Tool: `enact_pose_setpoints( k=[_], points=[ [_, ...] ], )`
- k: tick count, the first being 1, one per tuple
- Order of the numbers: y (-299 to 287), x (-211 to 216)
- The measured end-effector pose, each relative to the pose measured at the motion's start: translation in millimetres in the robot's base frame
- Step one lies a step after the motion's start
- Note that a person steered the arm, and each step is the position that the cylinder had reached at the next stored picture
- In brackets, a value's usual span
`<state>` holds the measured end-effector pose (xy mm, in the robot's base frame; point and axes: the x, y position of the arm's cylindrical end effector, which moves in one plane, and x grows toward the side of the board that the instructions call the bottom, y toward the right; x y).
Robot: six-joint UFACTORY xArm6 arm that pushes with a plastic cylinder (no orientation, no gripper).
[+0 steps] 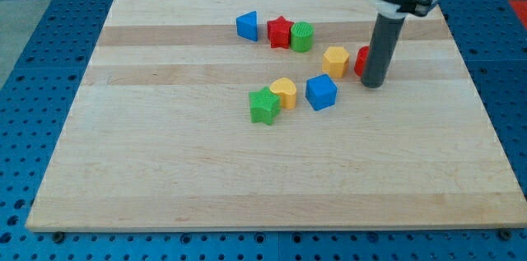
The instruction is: Move red circle to top right
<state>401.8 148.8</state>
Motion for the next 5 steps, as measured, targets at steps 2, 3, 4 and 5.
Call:
enact_pose_setpoints(
  k=[2,3,4,5],
  points=[
    [-0.3,-36.0],
    [-2.3,-58.6],
    [-18.7,-76.1],
    [-43.1,-86.6]
  ],
)
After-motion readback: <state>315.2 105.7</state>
